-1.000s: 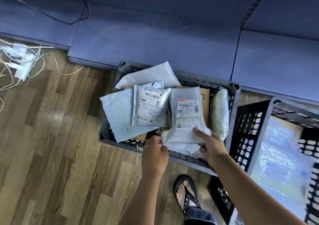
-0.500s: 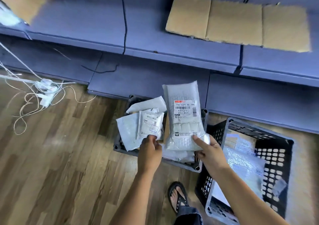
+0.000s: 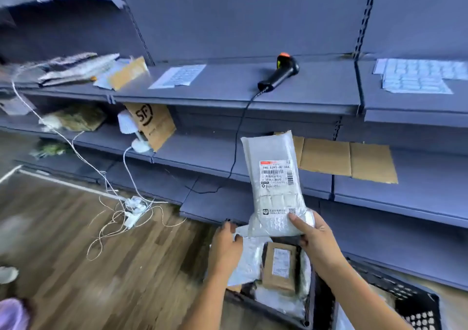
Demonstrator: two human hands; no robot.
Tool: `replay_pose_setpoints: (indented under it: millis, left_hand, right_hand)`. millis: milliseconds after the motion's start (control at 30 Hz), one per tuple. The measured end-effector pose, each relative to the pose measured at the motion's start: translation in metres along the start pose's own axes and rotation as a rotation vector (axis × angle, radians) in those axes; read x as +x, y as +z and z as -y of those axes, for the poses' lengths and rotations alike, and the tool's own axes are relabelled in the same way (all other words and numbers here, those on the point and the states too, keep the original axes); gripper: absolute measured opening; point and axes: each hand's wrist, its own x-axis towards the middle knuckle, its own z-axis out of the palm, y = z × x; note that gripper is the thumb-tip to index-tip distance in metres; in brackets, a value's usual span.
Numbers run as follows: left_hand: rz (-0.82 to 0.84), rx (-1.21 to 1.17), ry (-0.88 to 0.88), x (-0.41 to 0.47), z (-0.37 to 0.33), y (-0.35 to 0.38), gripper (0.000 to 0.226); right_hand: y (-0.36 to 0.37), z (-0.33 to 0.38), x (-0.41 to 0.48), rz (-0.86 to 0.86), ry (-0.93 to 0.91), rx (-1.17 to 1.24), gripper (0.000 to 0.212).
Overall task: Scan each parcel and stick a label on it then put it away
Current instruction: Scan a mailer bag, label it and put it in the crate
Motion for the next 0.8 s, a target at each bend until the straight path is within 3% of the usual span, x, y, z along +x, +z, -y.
replay_pose_setpoints:
  millis: [367, 600, 800]
  left_hand:
    - [-0.077, -0.080, 0.224, 0.034, -0.069, -0.103, 0.025]
    - [0.014, -0.093, 0.377, 0.110, -0.089, -0.185, 0.026]
    - [-0.011, -0.170, 0.394, 0.171, -0.100, -0.224, 0.024]
  right_hand:
    - [0.085, 0.101, 0.011, 0.052, -0.296, -0.071, 0.026]
    - [0.174, 0.121, 0.066, 0.009, -0.400, 0.022, 0.028]
    - [0.209, 0.120, 0.100, -0.094, -0.427, 0.046, 0.032]
